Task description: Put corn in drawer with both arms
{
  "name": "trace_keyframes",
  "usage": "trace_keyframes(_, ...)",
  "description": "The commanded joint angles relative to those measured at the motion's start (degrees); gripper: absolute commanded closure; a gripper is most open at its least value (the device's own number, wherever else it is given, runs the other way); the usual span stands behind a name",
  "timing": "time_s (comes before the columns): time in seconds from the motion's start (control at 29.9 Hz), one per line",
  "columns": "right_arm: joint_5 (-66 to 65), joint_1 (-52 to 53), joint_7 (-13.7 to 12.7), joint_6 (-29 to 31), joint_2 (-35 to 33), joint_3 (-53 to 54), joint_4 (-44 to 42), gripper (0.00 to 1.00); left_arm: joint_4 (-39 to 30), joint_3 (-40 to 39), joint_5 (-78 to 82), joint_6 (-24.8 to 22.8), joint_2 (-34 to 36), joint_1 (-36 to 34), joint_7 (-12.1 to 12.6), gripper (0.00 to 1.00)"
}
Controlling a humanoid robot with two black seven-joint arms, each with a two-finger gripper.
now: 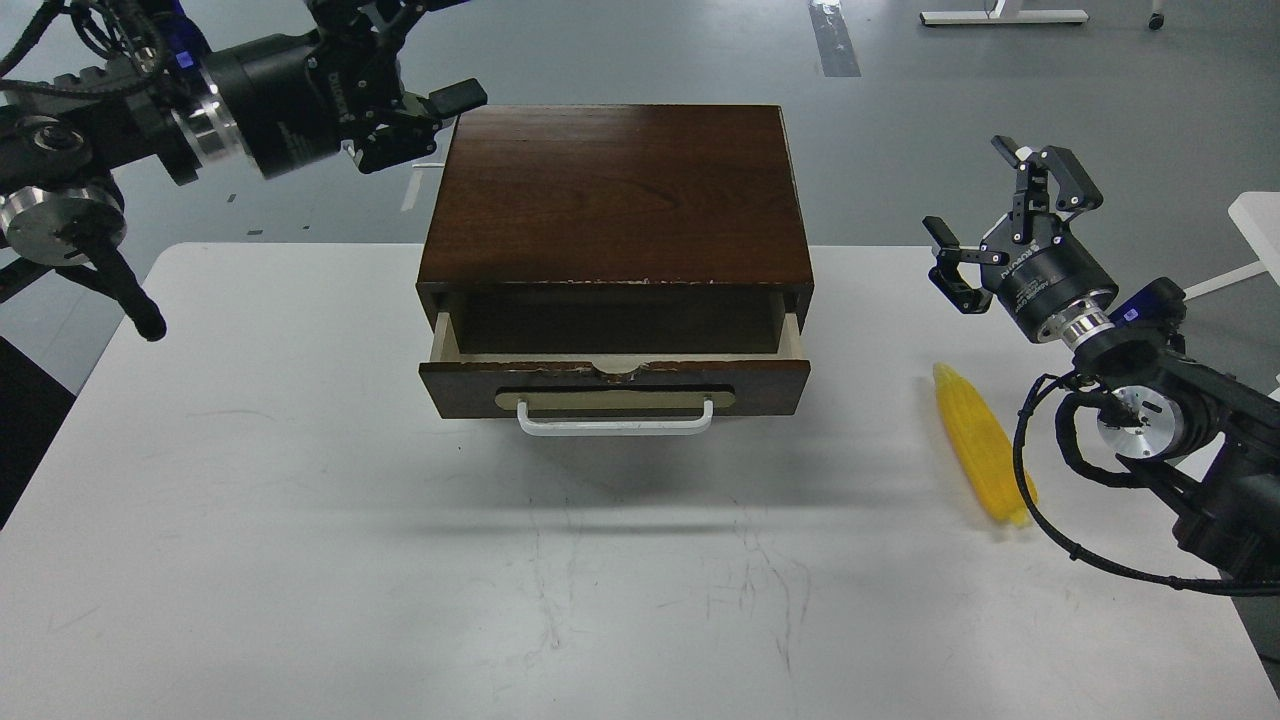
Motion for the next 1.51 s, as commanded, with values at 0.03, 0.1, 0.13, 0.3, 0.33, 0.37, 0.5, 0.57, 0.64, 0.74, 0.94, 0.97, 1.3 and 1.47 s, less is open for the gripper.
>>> trace_keyframes(0.03, -2.41, 4.14, 0.00, -1.44, -0.39, -4.94, -0.31, 0.00, 5.18, -4.72, -7.15, -0.01, -1.32, 8.78, 0.00, 0.02)
trace_keyframes(0.1, -2.41, 5.46, 0.00, -1.98, -0.39, -7.05, -0.74, 0.00, 6.94, -8.24, -9.45, -0.01, -2.11, 12.84, 0.00, 0.02)
trace_keyframes(0.13, -2.41, 6.25, 0.00, -1.98, -0.39, -8.19, -1.09, 0.00, 7.99, -11.39, -10.59, -0.01, -2.98, 15.63, 0.00, 0.02)
trace_keyframes(0.3, -2.41, 8.10, 0.00, -1.98, -1.35, -9.17, -1.10, 0.00, 8.88, -19.31, -11.21, -0.01, -4.13, 22.86, 0.00, 0.02)
trace_keyframes(0.33, -2.41, 8.54, 0.00, -1.98, -2.66, -9.17, -1.10, 0.00, 8.88, -20.29, -11.30, -0.01, -4.22, 24.00, 0.00, 0.02)
trace_keyframes(0.37, -2.41, 8.80, 0.00, -1.89, -3.29, -9.17, -1.10, 0.00, 8.97, -20.47, -11.47, -0.01, -4.40, 24.53, 0.00, 0.02)
trace_keyframes(0.5, -2.41, 9.51, 0.00, -1.36, -6.01, -9.17, -1.18, 0.00, 12.21, -20.82, -14.28, -0.01, -5.98, 25.42, 1.72, 0.02)
trace_keyframes(0.57, -2.41, 9.77, 0.00, -1.36, -6.72, -9.43, -1.45, 0.00, 15.02, -21.09, -15.60, -0.01, -7.47, 25.42, 1.80, 0.02)
trace_keyframes(0.64, -3.19, 9.86, 0.00, -1.19, -7.42, -9.70, -1.89, 0.00, 16.08, -21.70, -15.69, -0.01, -8.35, 25.42, 1.72, 0.02)
trace_keyframes(0.74, -14.56, 12.14, 0.00, 0.22, -9.17, -13.72, -0.93, 0.00, 15.91, -21.88, -15.61, -0.01, -8.70, 25.33, 1.72, 0.02)
trace_keyframes(0.94, -37.72, 17.77, 0.00, 0.22, -14.45, -24.28, 4.25, 0.00, 15.91, -21.88, -15.43, -0.01, -9.58, 24.98, 1.72, 0.02)
trace_keyframes(0.97, -41.48, 18.99, 0.00, 0.22, -15.76, -25.85, 5.48, 0.00, 15.82, -21.88, -15.34, -0.01, -9.58, 24.89, 1.72, 0.02)
trace_keyframes(1.3, -68.40, 22.69, 0.00, -0.48, -16.30, -38.25, 6.37, 0.00, 15.82, -21.88, -15.08, -0.01, -9.85, 24.89, 1.72, 0.02)
trace_keyframes(1.47, -71.75, 22.69, 0.00, -2.85, -15.60, -42.47, 6.11, 0.00, 15.82, -21.88, -14.99, -0.01, -9.93, 24.98, 1.72, 0.02)
